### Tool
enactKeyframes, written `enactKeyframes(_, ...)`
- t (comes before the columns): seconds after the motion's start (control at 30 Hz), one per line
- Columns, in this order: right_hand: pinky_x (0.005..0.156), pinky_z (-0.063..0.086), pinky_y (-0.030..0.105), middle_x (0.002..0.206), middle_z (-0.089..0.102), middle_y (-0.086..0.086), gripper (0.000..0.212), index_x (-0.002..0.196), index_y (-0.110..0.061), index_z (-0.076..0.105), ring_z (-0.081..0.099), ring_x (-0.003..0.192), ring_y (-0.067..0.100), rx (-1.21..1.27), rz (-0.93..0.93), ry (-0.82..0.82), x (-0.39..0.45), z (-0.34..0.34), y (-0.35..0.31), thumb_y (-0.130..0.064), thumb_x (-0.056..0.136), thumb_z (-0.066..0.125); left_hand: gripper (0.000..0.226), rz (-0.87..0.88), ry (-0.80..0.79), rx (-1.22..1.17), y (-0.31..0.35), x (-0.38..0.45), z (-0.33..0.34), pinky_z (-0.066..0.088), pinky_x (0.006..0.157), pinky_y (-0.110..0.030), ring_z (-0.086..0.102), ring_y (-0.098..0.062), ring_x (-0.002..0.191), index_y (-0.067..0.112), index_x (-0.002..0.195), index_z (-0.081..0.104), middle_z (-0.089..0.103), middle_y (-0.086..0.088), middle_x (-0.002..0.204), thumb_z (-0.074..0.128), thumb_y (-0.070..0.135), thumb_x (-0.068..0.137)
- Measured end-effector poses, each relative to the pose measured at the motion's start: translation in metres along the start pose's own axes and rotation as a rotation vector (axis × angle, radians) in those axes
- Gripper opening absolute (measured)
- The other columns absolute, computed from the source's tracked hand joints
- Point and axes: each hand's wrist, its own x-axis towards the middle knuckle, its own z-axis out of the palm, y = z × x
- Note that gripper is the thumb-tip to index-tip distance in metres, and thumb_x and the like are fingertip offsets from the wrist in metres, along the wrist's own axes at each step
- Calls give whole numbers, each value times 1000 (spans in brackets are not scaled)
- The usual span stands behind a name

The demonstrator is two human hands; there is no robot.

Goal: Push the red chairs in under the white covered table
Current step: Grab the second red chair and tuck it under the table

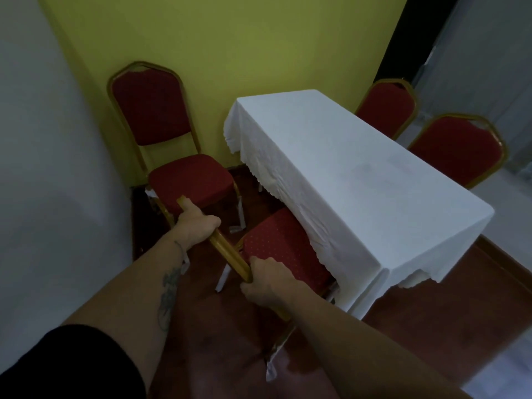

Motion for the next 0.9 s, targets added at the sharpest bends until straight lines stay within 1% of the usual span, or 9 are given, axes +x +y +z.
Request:
enactKeyframes(0.07,89,51,42,126,61,13,51,133,-14,52,63,113,36,0,7,-5,8,-3,2,-45,94,62,115,-8,11,-18,6,7,3,53,94,-45,53,-19,87,16,153,-25,48,-5,108,64,17,80)
enactKeyframes(0.2,94,53,45,132,59,15,67,144,-13,45,61,117,38,-38,-7,-67,29,-12,2,-48,90,62,112,-37,93,-52,16,25,4,53,95,-46,56,-32,106,25,154,-16,49,-12,124,57,20,70)
enactKeyframes(0.33,99,51,47,137,58,16,79,151,-13,38,59,122,41,-53,-49,-126,48,-22,4,-52,86,61,97,-44,153,-39,25,36,5,53,93,-46,57,-32,105,30,155,-6,51,-12,125,53,18,79)
enactKeyframes(0.47,104,46,47,150,50,19,97,164,-10,14,53,133,41,-60,-98,-172,65,-33,3,-53,90,58,91,-19,162,-17,35,55,7,51,97,-47,58,-32,107,25,156,-9,50,-7,123,52,19,89)
enactKeyframes(0.6,107,46,49,154,45,20,106,166,-16,0,51,134,42,-23,-153,-242,86,-43,3,-55,88,60,79,-34,225,28,48,64,7,54,85,-39,60,-30,98,26,154,12,56,-11,117,54,20,87)
enactKeyframes(0.7,108,44,50,156,43,19,113,166,-19,-3,49,136,42,0,-168,-274,101,-45,4,-60,83,63,77,-62,354,74,54,67,13,51,80,-38,59,-32,99,18,152,24,55,-8,114,56,22,83)
enactKeyframes(0.8,109,40,50,161,34,19,112,166,-18,-3,44,140,43,-6,-189,-235,114,-48,2,-62,85,61,73,-143,499,81,66,77,18,55,71,-41,63,-37,94,-1,134,48,63,-15,113,56,27,68)
enactKeyframes(0.83,109,39,50,162,31,19,111,166,-18,-3,42,141,43,-5,-190,-228,118,-49,0,-62,87,60,64,-142,494,83,70,82,18,56,69,-41,64,-37,89,0,122,56,64,-16,108,53,28,65)
enactKeyframes(0.9,110,38,50,164,28,18,110,166,-17,-4,41,142,43,12,-178,-229,127,-51,-2,-61,88,60,54,-134,470,86,74,96,17,55,68,-39,64,-34,84,3,111,60,65,-15,101,51,28,65)
